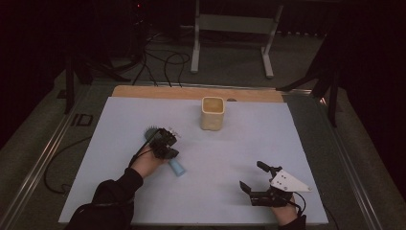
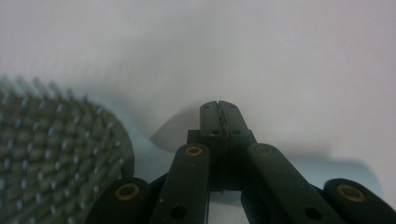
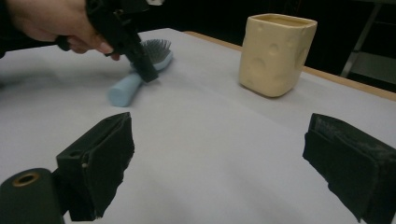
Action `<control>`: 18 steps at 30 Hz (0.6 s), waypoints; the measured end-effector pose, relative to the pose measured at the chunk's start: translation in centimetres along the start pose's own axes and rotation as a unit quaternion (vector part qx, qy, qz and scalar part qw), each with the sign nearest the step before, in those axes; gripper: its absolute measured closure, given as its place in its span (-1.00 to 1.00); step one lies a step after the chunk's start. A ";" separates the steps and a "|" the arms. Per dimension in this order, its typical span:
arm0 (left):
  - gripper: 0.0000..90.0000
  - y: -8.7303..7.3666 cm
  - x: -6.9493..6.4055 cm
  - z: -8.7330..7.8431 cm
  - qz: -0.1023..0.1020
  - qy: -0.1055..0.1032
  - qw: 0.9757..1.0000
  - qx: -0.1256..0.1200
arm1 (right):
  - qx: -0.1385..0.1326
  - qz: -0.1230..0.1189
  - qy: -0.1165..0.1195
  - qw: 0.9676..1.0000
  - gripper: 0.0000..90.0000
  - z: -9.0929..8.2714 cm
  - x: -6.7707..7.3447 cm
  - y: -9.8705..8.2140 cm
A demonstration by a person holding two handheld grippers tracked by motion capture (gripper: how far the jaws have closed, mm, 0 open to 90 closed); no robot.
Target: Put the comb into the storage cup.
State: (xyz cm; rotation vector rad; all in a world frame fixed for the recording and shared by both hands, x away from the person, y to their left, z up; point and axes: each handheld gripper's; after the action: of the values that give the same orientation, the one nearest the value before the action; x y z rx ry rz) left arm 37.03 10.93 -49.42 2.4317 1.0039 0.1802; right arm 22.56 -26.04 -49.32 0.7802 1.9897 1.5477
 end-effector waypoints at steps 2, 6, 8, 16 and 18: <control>1.00 -0.8 0.0 -0.5 0.001 0.003 1.000 0.002 | 0.000 0.001 0.000 1.000 -0.81 0.0 0.0 0.0; 1.00 -2.9 0.4 -1.9 -0.006 0.004 1.000 0.002 | -0.001 0.001 0.001 1.000 -0.81 0.0 0.2 0.1; 1.00 -3.7 0.6 -2.4 -0.011 0.007 1.000 0.001 | -0.002 -0.001 0.002 1.000 -0.81 0.1 0.2 0.1; 1.00 -6.1 1.5 -3.9 -0.022 0.029 0.999 0.005 | -0.002 -0.002 0.003 1.000 -0.81 0.2 0.2 0.2; 1.00 -6.8 2.2 -4.6 -0.028 0.038 0.999 0.006 | -0.002 -0.002 0.002 1.000 -0.81 0.2 0.2 0.2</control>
State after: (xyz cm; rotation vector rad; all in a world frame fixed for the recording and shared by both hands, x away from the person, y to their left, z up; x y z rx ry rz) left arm 32.97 18.38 -48.99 2.4202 1.1072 0.2498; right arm 22.59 -25.74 -49.23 0.7729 1.9892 1.5506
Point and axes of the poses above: each handheld gripper's, and its own axes: z roughly forward along the jaws, y roughly out of its top, x roughly to its left, and after that the axes turned 3 degrees about -x, right-handed
